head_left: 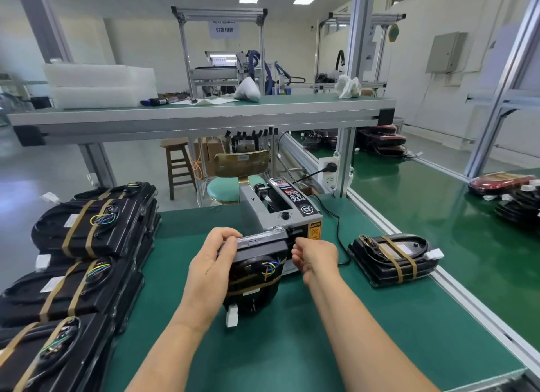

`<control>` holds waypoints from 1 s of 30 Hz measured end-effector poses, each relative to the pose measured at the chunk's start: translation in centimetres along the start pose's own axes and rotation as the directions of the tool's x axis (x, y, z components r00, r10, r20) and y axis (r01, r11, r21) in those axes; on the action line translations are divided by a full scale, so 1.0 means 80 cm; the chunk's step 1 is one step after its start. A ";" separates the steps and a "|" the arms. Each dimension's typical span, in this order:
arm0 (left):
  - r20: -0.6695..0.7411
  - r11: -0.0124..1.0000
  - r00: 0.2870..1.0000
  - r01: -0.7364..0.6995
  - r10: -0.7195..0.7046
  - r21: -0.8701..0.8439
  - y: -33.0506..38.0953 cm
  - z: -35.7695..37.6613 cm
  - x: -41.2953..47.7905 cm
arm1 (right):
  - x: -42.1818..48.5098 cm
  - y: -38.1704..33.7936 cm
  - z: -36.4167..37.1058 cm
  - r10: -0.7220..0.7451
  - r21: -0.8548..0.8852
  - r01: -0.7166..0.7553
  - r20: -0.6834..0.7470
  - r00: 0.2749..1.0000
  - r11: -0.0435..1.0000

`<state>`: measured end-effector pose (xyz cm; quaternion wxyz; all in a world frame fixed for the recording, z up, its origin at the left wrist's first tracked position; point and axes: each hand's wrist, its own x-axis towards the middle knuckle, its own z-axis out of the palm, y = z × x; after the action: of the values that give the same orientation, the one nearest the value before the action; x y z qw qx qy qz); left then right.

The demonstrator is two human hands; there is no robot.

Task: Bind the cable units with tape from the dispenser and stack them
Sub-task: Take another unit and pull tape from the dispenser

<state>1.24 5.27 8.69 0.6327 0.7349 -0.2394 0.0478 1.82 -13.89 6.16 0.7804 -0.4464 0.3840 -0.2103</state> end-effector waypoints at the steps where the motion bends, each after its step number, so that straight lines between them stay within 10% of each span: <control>1: -0.043 1.000 0.999 0.022 -0.023 -0.012 -0.001 0.005 0.001 | 0.000 -0.001 0.001 0.009 0.000 -0.009 -0.003 1.000 1.000; 22: -0.262 0.993 0.963 -0.036 0.065 0.113 -0.002 0.034 0.005 | -0.002 0.010 0.024 -0.210 -0.379 0.132 -0.171 0.963 0.916; 30: -0.316 0.993 0.947 -0.027 0.062 0.116 0.003 0.027 0.008 | -0.028 0.012 0.007 -0.033 0.047 0.037 -0.092 0.995 0.998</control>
<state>1.20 3.04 8.73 0.6203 0.7457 -0.1475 0.1934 0.90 -11.60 6.39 0.7688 -0.4241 0.4061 -0.2533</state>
